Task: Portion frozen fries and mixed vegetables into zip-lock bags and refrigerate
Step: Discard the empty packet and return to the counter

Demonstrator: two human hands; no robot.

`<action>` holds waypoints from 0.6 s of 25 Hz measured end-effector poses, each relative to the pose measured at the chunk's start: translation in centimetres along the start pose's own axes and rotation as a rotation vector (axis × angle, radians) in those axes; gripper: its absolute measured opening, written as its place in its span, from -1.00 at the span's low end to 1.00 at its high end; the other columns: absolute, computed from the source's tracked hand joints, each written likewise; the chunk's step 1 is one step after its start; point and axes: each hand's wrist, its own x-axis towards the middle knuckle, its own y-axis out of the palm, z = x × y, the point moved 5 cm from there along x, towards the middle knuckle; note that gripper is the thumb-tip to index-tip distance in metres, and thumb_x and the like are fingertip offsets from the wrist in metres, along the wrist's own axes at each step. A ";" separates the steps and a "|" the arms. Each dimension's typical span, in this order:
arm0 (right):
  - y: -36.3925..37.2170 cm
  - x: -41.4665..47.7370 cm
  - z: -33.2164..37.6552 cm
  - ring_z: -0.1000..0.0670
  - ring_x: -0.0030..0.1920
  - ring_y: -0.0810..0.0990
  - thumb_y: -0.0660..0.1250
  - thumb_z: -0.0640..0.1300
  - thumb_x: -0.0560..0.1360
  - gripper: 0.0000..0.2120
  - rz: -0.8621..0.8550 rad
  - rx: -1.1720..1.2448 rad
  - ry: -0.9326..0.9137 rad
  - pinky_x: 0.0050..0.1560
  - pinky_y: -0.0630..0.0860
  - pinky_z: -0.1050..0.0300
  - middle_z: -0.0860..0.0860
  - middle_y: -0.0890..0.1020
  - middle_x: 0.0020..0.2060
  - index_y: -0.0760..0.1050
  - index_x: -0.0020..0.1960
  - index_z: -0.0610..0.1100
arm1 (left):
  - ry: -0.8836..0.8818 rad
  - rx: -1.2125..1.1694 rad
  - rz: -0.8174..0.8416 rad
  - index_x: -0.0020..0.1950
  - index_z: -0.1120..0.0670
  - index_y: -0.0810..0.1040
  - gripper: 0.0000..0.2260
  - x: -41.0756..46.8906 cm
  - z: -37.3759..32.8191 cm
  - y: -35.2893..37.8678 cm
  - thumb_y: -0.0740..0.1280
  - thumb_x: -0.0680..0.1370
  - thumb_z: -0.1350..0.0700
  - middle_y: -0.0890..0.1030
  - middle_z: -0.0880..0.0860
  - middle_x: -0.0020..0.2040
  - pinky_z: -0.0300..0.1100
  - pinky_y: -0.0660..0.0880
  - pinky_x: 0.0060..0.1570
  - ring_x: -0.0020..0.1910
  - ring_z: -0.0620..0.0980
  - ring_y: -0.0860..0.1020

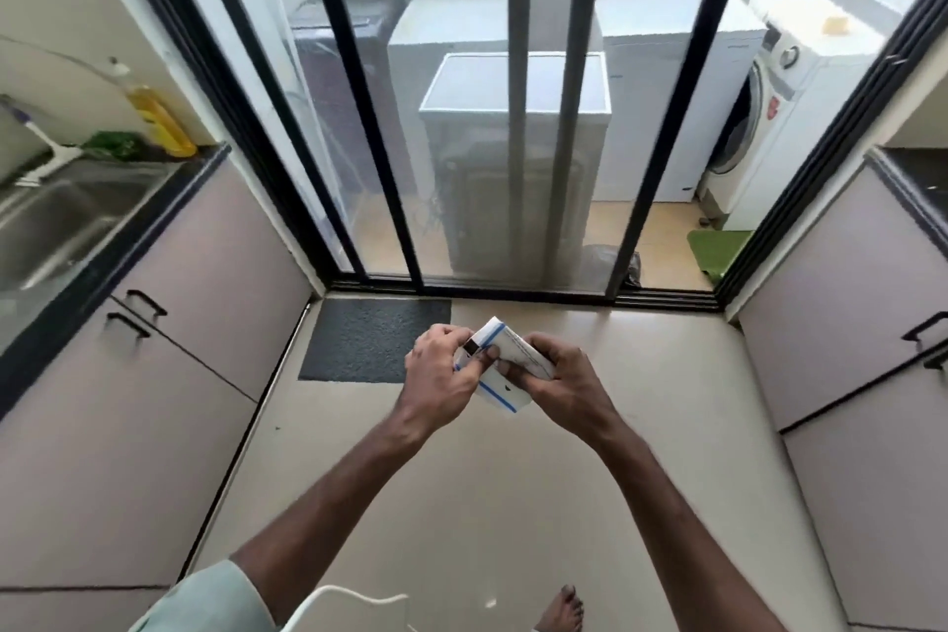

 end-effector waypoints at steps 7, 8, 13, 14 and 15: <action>15.0 -1.5 6.5 0.13 -0.30 0.50 0.53 -0.11 0.55 -0.92 0.242 0.063 -0.111 -0.30 0.46 0.13 0.12 0.59 -0.30 0.63 -0.06 -0.01 | -0.177 -0.035 -0.197 0.17 -0.02 0.63 -0.68 -8.8 10.6 -10.4 0.34 0.59 -0.22 0.56 0.00 0.10 0.06 0.46 0.25 0.19 0.05 0.51; 17.0 -1.9 7.2 0.13 -0.29 0.50 0.53 -0.11 0.55 -0.92 0.279 0.061 -0.120 -0.30 0.47 0.11 0.11 0.59 -0.29 0.64 -0.05 -0.01 | -0.196 -0.037 -0.224 0.17 -0.02 0.63 -0.68 -10.2 11.9 -11.6 0.34 0.59 -0.22 0.56 0.01 0.09 0.05 0.46 0.25 0.19 0.06 0.52; 26.4 -4.5 10.1 0.08 -0.26 0.53 0.53 -0.07 0.54 -0.91 0.411 0.048 -0.152 -0.27 0.52 -0.06 -0.02 0.62 -0.26 0.63 -0.05 -0.03 | -0.298 -0.042 -0.314 0.18 -0.06 0.62 -0.67 -17.1 18.5 -17.0 0.32 0.59 -0.26 0.56 0.02 0.05 0.07 0.48 0.22 0.15 0.08 0.54; 28.2 -5.0 10.6 0.09 -0.27 0.52 0.53 -0.05 0.54 -0.91 0.433 0.055 -0.155 -0.27 0.52 -0.05 0.02 0.62 -0.27 0.63 -0.06 -0.01 | -0.312 -0.048 -0.331 0.17 -0.08 0.62 -0.63 -18.5 19.7 -18.0 0.30 0.57 -0.30 0.56 0.01 0.02 0.09 0.49 0.20 0.13 0.08 0.54; 29.5 -5.4 11.0 0.09 -0.27 0.52 0.53 -0.05 0.54 -0.90 0.453 0.060 -0.159 -0.28 0.50 -0.01 0.03 0.61 -0.28 0.63 -0.07 -0.01 | -0.324 -0.056 -0.347 0.15 -0.08 0.62 -0.59 -19.6 20.5 -18.7 0.26 0.54 -0.35 0.55 0.01 0.01 0.10 0.51 0.17 0.11 0.08 0.54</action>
